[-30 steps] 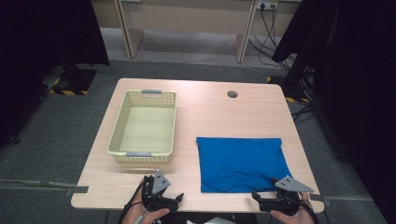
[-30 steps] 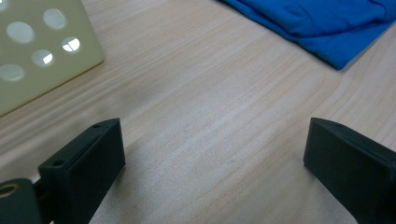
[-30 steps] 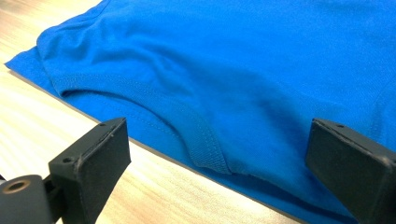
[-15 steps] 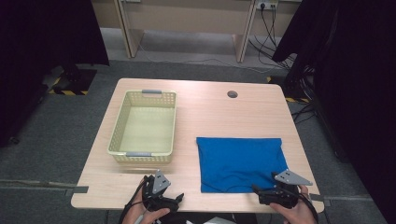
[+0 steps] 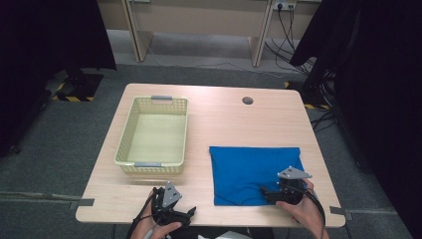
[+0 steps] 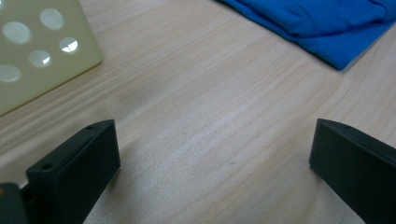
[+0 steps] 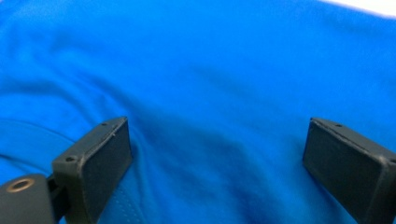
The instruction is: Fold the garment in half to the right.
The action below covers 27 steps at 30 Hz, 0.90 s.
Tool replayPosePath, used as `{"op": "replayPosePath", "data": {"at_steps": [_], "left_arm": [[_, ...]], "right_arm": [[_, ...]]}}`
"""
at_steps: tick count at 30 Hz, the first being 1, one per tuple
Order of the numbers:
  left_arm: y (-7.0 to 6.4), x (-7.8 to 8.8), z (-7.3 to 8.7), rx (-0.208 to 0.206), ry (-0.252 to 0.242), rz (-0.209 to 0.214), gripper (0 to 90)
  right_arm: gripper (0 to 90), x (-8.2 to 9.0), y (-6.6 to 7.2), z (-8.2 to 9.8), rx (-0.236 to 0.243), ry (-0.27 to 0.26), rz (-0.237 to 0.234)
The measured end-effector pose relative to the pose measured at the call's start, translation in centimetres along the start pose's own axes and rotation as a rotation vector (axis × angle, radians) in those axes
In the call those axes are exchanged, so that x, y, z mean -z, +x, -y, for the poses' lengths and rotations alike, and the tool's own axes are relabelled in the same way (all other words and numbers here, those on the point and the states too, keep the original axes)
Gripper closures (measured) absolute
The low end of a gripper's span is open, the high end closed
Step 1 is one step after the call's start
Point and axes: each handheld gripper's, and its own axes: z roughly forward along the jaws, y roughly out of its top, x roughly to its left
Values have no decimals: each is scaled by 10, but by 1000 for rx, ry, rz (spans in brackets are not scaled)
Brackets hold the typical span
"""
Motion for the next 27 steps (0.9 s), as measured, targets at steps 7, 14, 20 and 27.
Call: {"op": "replayPosePath", "data": {"at_steps": [7, 14, 20, 27], "left_arm": [[0, 0, 0, -1, -2, 0, 6], [0, 0, 1, -2, -3, 1, 5], [1, 1, 1, 0, -2, -1, 5], [1, 1, 1, 0, 3, -1, 6]], "right_arm": [[89, 6, -10, 6, -29, -7, 21], [88, 11, -15, 14, -65, -18, 49], [89, 16, -14, 19, -92, -17, 79], [87, 19, -17, 22, -98, -15, 84]]}}
